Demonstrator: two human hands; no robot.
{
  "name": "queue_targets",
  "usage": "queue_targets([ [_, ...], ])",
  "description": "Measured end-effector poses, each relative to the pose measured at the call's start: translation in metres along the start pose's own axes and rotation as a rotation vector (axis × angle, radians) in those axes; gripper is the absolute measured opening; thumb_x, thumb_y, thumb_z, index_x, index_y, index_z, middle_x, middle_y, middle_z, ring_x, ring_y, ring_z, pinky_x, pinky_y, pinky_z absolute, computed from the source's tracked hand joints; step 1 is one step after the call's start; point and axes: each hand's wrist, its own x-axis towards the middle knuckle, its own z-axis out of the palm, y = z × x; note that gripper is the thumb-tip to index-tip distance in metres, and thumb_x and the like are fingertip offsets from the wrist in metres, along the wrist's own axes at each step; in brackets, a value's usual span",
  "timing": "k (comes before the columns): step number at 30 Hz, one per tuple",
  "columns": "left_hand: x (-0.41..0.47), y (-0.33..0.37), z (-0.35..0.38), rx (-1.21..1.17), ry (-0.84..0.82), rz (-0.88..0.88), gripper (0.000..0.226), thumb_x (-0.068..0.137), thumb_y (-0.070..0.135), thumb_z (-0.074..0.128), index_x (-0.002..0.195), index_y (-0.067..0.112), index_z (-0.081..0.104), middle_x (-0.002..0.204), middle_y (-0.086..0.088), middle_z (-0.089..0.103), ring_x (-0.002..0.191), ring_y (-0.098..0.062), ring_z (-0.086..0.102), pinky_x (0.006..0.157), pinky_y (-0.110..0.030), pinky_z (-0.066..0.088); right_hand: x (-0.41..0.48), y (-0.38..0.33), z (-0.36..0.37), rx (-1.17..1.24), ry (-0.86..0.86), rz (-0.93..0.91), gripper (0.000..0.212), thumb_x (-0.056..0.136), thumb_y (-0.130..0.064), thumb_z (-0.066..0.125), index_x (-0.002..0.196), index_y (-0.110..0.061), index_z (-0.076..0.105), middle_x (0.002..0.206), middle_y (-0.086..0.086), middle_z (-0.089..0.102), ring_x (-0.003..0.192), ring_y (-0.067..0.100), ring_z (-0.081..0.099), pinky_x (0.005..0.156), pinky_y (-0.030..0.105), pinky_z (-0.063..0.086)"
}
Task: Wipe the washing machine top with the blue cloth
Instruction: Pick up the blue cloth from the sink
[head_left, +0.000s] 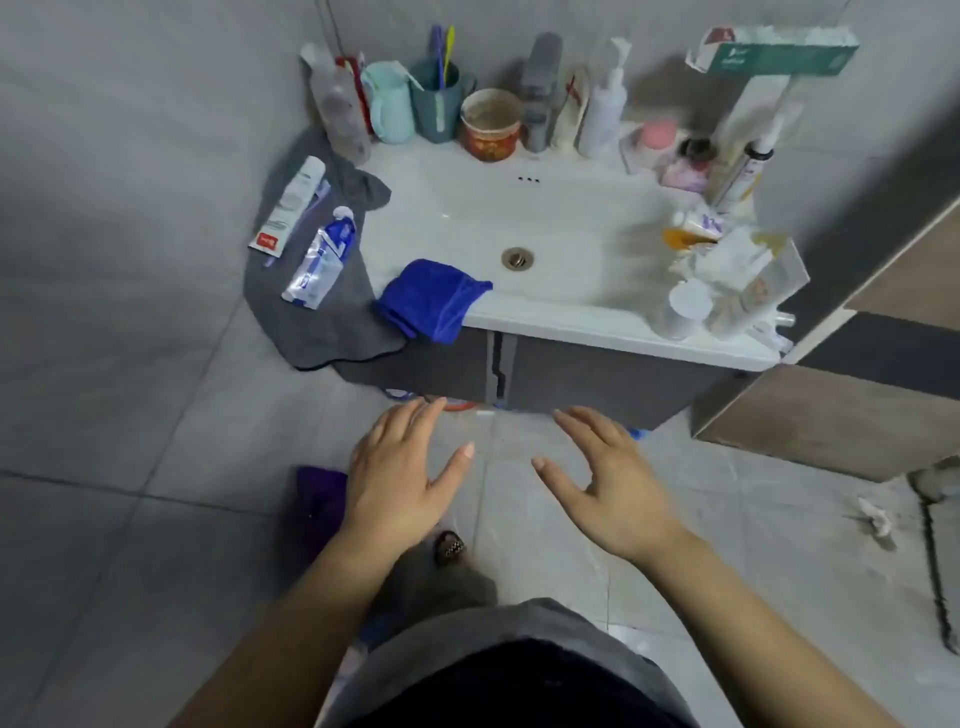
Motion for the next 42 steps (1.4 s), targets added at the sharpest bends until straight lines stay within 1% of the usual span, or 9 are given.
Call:
queue_targets([
  [5, 0.062, -0.052, -0.037, 0.034, 0.069, -0.072, 0.07, 0.083, 0.063, 0.031, 0.136, 0.02, 0.043, 0.138, -0.008, 0.048, 0.126, -0.027, 0.042, 0.098, -0.045, 0.04, 0.095, -0.042, -0.001, 0.016, -0.037, -0.049, 0.062, 0.087, -0.059, 0.043, 0.141, -0.029, 0.037, 0.149, -0.004, 0.033, 0.138, 0.018, 0.024, 0.11, 0.04, 0.03],
  [11, 0.125, -0.093, -0.052, 0.078, 0.09, -0.147, 0.071, 0.082, 0.063, 0.031, 0.135, 0.018, 0.045, 0.136, -0.011, 0.05, 0.125, -0.029, 0.044, 0.098, -0.045, 0.04, 0.2, -0.064, 0.008, 0.035, -0.108, -0.073, 0.06, 0.088, -0.055, 0.046, 0.141, -0.028, 0.036, 0.149, -0.001, 0.031, 0.136, 0.021, 0.027, 0.108, 0.038, 0.032],
  [15, 0.154, -0.108, -0.046, 0.12, 0.027, -0.216, 0.072, 0.081, 0.064, 0.031, 0.135, 0.018, 0.043, 0.137, -0.009, 0.048, 0.126, -0.025, 0.042, 0.099, -0.044, 0.041, 0.279, -0.072, 0.04, 0.025, -0.196, -0.032, 0.06, 0.088, -0.055, 0.046, 0.14, -0.028, 0.035, 0.149, 0.0, 0.027, 0.133, 0.025, 0.028, 0.101, 0.046, 0.04],
  [20, 0.173, -0.118, -0.047, 0.08, 0.093, -0.318, 0.066, 0.084, 0.061, 0.036, 0.131, 0.017, 0.049, 0.131, -0.012, 0.053, 0.119, -0.03, 0.05, 0.09, -0.046, 0.046, 0.348, -0.067, 0.079, 0.032, -0.313, 0.126, 0.071, 0.081, -0.068, 0.043, 0.141, -0.03, 0.031, 0.147, 0.004, 0.029, 0.129, 0.031, 0.033, 0.098, 0.05, 0.038],
  [25, 0.209, -0.129, -0.036, 0.057, 0.034, -0.395, 0.069, 0.083, 0.063, 0.031, 0.133, 0.018, 0.047, 0.137, -0.008, 0.049, 0.125, -0.026, 0.045, 0.096, -0.044, 0.042, 0.358, -0.059, 0.098, -0.016, -0.356, 0.089, 0.07, 0.08, -0.066, 0.044, 0.142, -0.038, 0.024, 0.151, -0.002, 0.024, 0.135, 0.028, 0.026, 0.104, 0.052, 0.024],
  [32, 0.253, -0.13, -0.01, 0.044, 0.013, -0.27, 0.054, 0.087, 0.047, 0.038, 0.127, 0.013, 0.053, 0.131, -0.01, 0.053, 0.121, -0.026, 0.048, 0.096, -0.039, 0.043, 0.36, -0.033, 0.081, 0.229, -0.369, -0.009, 0.055, 0.083, -0.042, 0.062, 0.134, -0.037, 0.041, 0.143, -0.007, 0.036, 0.128, 0.022, 0.034, 0.105, 0.043, 0.032],
  [36, 0.277, -0.139, 0.006, 0.04, -0.123, -0.19, 0.05, 0.089, 0.042, 0.039, 0.13, 0.016, 0.05, 0.137, -0.01, 0.048, 0.128, -0.027, 0.041, 0.101, -0.043, 0.038, 0.349, -0.016, 0.068, 0.269, -0.361, -0.065, 0.051, 0.083, -0.032, 0.066, 0.131, -0.035, 0.047, 0.14, -0.009, 0.039, 0.128, 0.017, 0.037, 0.105, 0.034, 0.035],
  [40, 0.28, -0.154, 0.02, 0.077, -0.158, -0.132, 0.039, 0.09, 0.033, 0.053, 0.126, 0.019, 0.052, 0.136, -0.008, 0.049, 0.13, -0.027, 0.039, 0.098, -0.049, 0.034, 0.347, -0.015, 0.057, 0.255, -0.365, 0.011, 0.049, 0.083, -0.037, 0.064, 0.129, -0.038, 0.047, 0.138, -0.011, 0.039, 0.127, 0.014, 0.038, 0.103, 0.031, 0.036],
  [42, 0.279, -0.16, 0.024, 0.06, -0.137, -0.126, 0.038, 0.089, 0.031, 0.057, 0.125, 0.022, 0.05, 0.134, -0.005, 0.049, 0.128, -0.025, 0.039, 0.096, -0.051, 0.035, 0.352, -0.031, 0.063, 0.248, -0.311, 0.111, 0.05, 0.084, -0.047, 0.058, 0.131, -0.038, 0.045, 0.139, -0.01, 0.039, 0.127, 0.015, 0.038, 0.104, 0.036, 0.036],
])
